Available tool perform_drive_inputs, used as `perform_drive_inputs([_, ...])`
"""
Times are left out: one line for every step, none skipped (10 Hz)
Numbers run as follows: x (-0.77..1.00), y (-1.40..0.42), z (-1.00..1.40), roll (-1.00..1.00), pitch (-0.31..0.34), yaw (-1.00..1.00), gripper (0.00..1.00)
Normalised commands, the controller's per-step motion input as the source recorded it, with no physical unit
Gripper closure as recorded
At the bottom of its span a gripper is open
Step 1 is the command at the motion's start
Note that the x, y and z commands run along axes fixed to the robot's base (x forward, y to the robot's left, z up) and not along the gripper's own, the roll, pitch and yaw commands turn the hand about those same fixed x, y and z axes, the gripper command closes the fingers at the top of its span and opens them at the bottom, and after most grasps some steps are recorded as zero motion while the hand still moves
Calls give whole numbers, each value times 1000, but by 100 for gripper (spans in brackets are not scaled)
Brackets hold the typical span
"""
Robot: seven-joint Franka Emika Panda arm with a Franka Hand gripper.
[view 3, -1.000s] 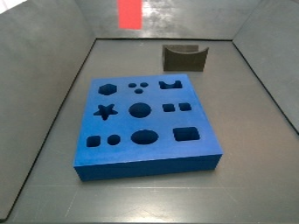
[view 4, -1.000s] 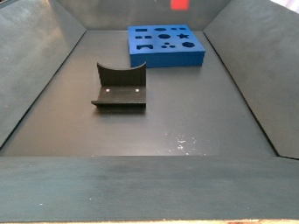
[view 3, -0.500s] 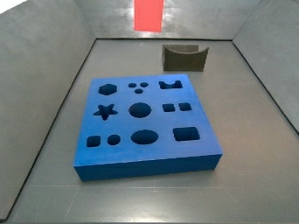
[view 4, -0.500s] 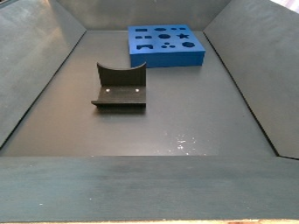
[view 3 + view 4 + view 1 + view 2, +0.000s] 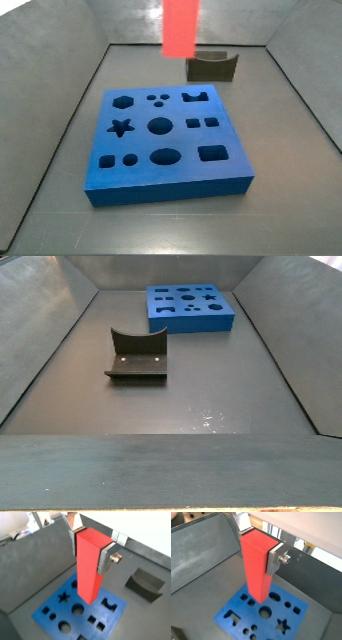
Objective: Pick up the rectangle object. Move up. Move to above the board. Insert the rectangle object.
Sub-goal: Insert the rectangle object.
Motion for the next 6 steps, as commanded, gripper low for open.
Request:
perform_drive_inputs([531,-317,-437,-300,0,426,100])
perform_drive_inputs([491,-349,-454,-266,0,457,100])
perform_drive_inputs([303,-380,-457,-211,0,480,100])
perform_drive_inputs([123,-426,-417,-86,0,474,100])
perform_drive_inputs([0,-420,-363,0,-91,409,100])
perform_drive_inputs([-80,-409,-286,106,-197,329,100])
